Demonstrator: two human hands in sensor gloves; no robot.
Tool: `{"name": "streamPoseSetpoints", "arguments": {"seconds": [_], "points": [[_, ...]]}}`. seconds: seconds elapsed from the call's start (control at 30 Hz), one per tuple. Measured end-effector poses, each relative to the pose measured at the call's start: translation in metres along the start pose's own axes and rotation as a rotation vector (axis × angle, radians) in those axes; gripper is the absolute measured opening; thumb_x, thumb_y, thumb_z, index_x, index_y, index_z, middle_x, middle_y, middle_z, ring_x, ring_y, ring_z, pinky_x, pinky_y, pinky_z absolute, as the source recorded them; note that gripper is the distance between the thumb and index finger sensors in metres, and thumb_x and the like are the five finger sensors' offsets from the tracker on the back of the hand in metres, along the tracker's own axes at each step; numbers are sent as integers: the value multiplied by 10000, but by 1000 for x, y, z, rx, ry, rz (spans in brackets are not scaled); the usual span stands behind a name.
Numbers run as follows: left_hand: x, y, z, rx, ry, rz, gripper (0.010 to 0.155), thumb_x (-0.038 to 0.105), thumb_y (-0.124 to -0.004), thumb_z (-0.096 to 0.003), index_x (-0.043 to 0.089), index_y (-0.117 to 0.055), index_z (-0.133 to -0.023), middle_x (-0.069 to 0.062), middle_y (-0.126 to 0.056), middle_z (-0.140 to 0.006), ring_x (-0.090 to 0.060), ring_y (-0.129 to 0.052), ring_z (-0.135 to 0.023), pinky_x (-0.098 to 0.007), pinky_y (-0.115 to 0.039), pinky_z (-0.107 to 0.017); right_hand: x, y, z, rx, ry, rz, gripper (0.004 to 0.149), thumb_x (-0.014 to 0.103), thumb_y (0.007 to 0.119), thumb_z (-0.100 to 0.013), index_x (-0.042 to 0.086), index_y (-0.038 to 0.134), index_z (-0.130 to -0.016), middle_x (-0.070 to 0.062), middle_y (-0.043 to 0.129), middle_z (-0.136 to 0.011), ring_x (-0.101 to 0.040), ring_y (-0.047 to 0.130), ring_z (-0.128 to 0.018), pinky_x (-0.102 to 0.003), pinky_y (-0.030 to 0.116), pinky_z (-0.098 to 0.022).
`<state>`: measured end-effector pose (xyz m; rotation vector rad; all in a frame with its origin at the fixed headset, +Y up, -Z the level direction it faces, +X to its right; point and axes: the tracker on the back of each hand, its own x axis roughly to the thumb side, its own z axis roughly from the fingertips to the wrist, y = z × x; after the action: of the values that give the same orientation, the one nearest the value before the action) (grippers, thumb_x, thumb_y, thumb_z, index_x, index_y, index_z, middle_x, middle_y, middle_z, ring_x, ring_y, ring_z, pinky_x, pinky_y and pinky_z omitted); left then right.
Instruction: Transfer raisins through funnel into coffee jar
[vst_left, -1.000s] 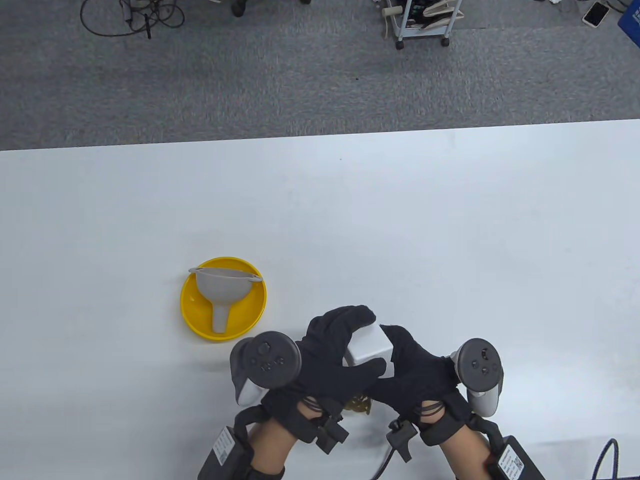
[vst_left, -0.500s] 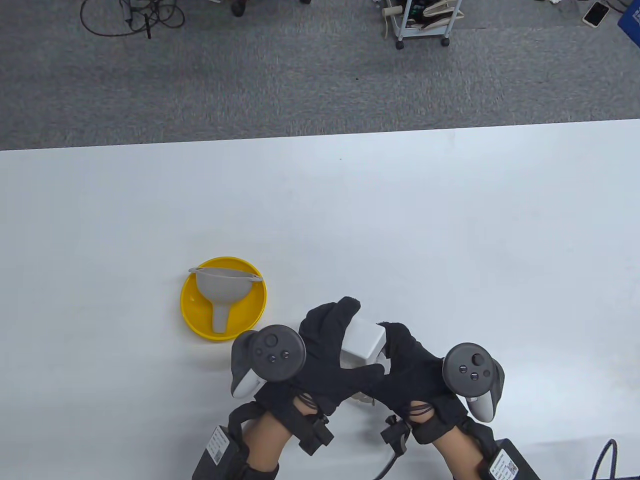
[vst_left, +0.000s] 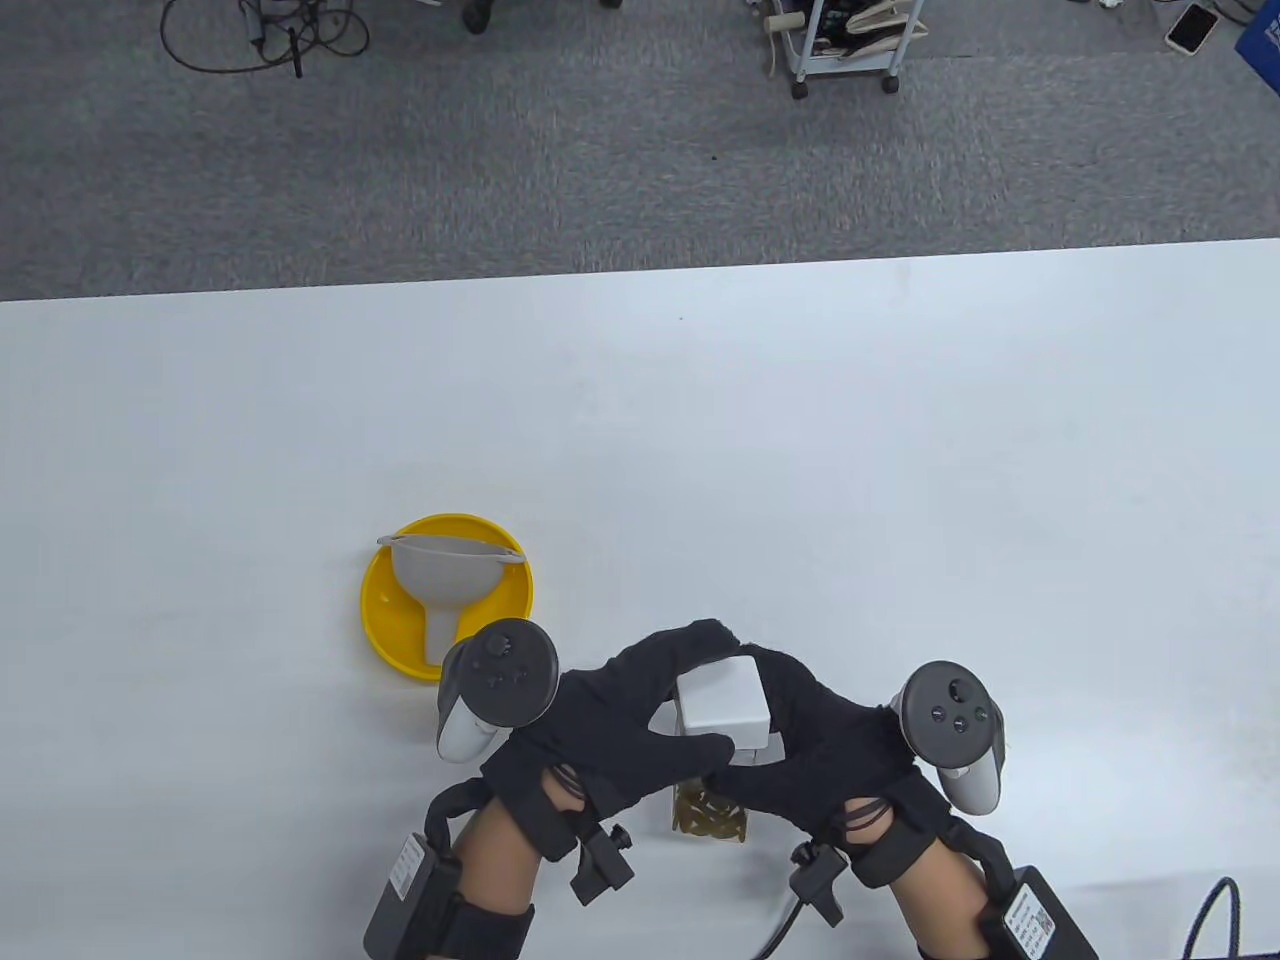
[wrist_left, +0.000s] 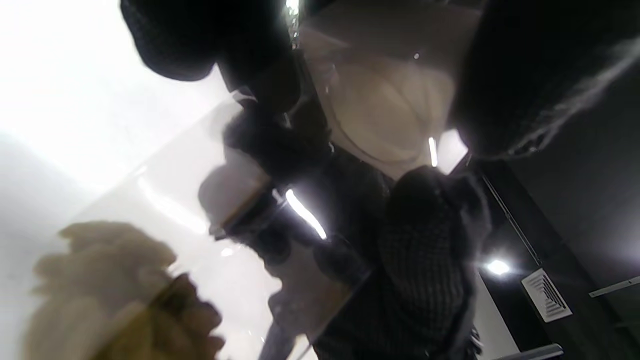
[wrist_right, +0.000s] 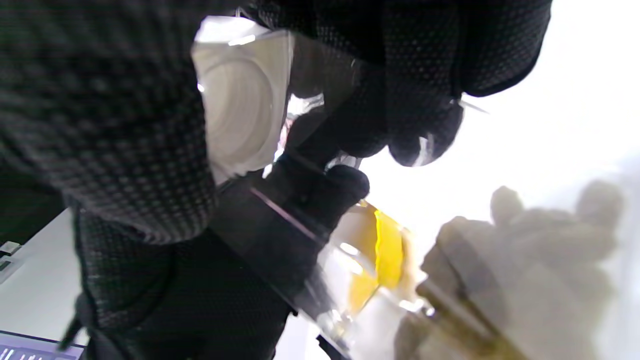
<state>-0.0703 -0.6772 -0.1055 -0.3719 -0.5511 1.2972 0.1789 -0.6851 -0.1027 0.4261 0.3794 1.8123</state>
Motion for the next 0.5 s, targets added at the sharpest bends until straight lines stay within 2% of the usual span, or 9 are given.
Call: {"name": "streamPoseSetpoints", "arguments": {"seconds": [0.03, 0.07, 0.13, 0.23, 0.3, 0.37, 0.4, 0.5], "points": [[-1, 0, 0, 8, 9, 8, 888, 599, -954, -437, 357, -447, -1125, -44, -613, -1186, -400, -801, -945, -579, -696, -713, 0, -1, 0, -6, -1, -11, 974, 554, 1106, -272, 107, 617, -986, -188, 886, -868, -408, 968, -700, -613, 758, -596], [-4, 2, 0, 48, 48, -9, 937, 649, -941, -413, 321, -434, -1128, -139, -613, -1151, -370, -849, -920, -545, -740, -697, 0, -4, 1, -44, -12, -43, 961, 551, 1112, -270, 113, 623, -972, -188, 890, -863, -408, 973, -692, -614, 764, -588], [-8, 1, -1, 68, 47, -14, 960, 708, -926, -384, 294, -470, -1121, -96, -769, -1077, -345, -904, -895, -523, -781, -682, 2, -7, 2, -80, -19, -6, 953, 556, 1118, -263, 119, 637, -959, -179, 903, -854, -396, 988, -685, -604, 781, -582], [-12, 1, -1, 98, 54, 43, 973, 712, -950, -353, 269, -524, -1106, -95, -847, -1029, -356, -940, -869, -533, -795, -675, 2, -8, 4, -98, -21, -27, 938, 556, 1124, -260, 135, 647, -948, -174, 911, -846, -390, 993, -681, -601, 790, -578], [-12, 0, -1, 132, 18, 56, 934, 702, -961, -352, 284, -577, -1094, -98, -865, -1009, -355, -947, -845, -507, -808, -666, 2, -9, 4, -114, -29, -36, 928, 558, 1129, -255, 150, 655, -941, -170, 915, -837, -385, 997, -678, -598, 793, -577], [-12, -3, 1, 226, -17, 102, 911, 714, -966, -341, 283, -639, -1074, -102, -907, -947, -352, -978, -760, -473, -848, -607, 2, -12, 2, -100, -34, -95, 917, 561, 1140, -242, 160, 682, -928, -173, 930, -824, -381, 1010, -666, -597, 797, -578], [-11, -4, 1, 241, -17, 117, 908, 691, -991, -326, 276, -663, -1063, -113, -914, -937, -371, -976, -749, -477, -849, -594, 2, -14, 2, -93, -43, -86, 913, 557, 1143, -242, 169, 684, -929, -171, 930, -829, -379, 1007, -675, -596, 788, -586], [-11, -4, 0, 218, -1, 61, 911, 712, -967, -342, 291, -628, -1075, -90, -890, -956, -348, -956, -772, -456, -839, -611, -2, -15, 0, -67, -24, -75, 920, 566, 1129, -250, 180, 665, -945, -155, 921, -856, -370, 1002, -701, -591, 777, -593]]}}
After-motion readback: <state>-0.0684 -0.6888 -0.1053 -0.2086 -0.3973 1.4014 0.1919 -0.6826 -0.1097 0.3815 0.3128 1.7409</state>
